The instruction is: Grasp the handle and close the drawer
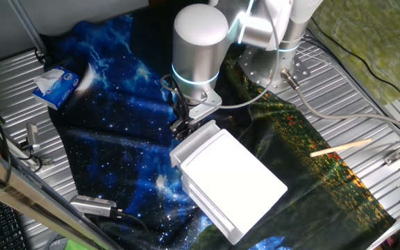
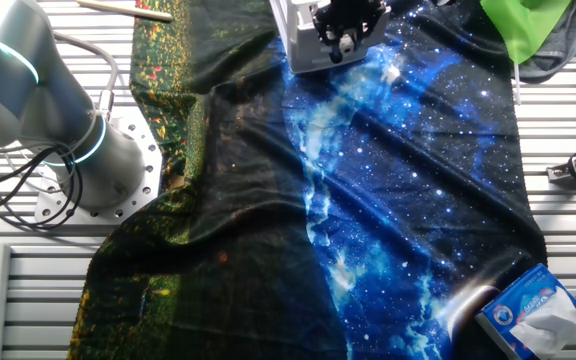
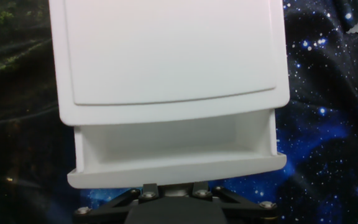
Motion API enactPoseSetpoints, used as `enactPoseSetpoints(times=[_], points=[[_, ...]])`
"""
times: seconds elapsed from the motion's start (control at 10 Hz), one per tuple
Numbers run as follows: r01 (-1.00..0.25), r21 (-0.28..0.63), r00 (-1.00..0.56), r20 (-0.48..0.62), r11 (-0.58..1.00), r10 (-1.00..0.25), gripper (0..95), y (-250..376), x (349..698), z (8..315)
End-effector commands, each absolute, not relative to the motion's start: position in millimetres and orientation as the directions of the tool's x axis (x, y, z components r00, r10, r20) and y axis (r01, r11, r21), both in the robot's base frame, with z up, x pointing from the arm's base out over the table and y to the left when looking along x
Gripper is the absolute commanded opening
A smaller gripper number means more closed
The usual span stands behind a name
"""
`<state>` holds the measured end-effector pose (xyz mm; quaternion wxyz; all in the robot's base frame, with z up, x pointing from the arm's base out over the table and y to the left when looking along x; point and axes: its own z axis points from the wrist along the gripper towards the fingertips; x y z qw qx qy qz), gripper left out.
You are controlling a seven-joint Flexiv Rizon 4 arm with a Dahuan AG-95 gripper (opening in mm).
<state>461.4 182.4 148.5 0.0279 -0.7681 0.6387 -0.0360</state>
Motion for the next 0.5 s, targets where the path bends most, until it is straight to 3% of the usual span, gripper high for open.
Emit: enactPoseSetpoints(times=[0.1, 0.5], points=[[-0.98, -0.086, 0.177, 0.024, -0.178, -0.984, 0.0, 187.1, 459.7, 149.4], [-0.981, -0.096, 0.166, 0.03, -0.168, -0.986, 0.0, 195.4, 450.3, 145.3]])
